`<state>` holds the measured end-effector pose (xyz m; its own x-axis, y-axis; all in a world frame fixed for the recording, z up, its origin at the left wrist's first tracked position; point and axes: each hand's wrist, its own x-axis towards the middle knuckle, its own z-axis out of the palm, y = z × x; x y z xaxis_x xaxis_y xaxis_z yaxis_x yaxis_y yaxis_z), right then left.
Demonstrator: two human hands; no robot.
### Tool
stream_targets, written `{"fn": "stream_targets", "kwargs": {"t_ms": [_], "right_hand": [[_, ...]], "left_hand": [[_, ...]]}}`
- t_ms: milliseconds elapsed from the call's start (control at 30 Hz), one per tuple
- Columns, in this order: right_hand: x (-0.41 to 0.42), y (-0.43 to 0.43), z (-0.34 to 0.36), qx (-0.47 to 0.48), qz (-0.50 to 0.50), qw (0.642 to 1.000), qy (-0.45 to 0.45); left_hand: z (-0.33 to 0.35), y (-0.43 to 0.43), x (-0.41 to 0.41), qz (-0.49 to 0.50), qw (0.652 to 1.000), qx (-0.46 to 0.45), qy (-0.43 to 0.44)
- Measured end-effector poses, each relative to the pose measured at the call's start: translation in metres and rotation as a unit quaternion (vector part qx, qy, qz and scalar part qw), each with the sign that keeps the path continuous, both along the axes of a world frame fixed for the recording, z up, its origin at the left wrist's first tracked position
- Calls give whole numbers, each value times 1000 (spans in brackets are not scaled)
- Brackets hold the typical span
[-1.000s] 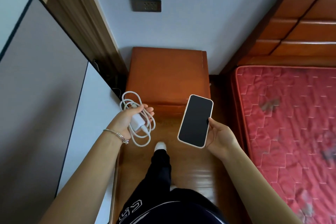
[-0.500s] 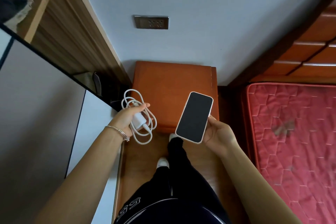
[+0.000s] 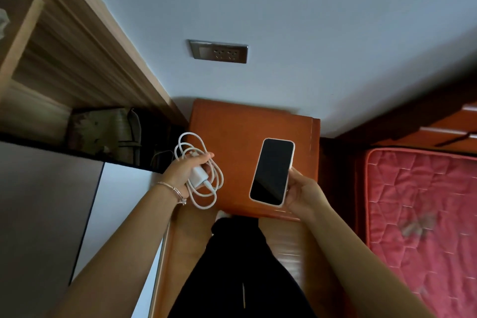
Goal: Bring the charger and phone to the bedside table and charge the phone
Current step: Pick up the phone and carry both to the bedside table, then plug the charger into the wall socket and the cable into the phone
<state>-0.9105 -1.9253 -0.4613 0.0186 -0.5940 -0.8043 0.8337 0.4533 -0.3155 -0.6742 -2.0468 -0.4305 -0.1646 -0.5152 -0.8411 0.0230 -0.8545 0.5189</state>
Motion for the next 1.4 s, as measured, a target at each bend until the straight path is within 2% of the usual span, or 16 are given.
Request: {"fn": "stream_targets", "kwargs": {"t_ms": [233,500,600,733,1000,1200,1300,1400], "right_hand": [[-5,-37,-54,76,-16,996,35],[-13,-55,-159,138,-42,987,71],[-17,-51,-196,147,-51,985,76],[-22,-45,-233,127,-44,987,93],[-25,-47,-265,88,-30,989,115],[-26,-46,-272,102,-58,985,125],[-28,-46,-270,122,-74,977,160],[-30,-47,-271,161,-60,957,232]], "left_hand": [[-61,-47,-22,-47,998,25,-41],[-172,-71,-50,-113,988,4,-107],[-215,-72,-56,-131,983,2,-128],[-257,-70,-59,-109,985,0,-137],[-293,-63,-69,-72,991,-2,-117],[-306,-59,-70,-67,993,8,-97],[-308,-60,-69,-58,995,23,-83],[-310,-61,-65,-90,993,13,-77]]}}
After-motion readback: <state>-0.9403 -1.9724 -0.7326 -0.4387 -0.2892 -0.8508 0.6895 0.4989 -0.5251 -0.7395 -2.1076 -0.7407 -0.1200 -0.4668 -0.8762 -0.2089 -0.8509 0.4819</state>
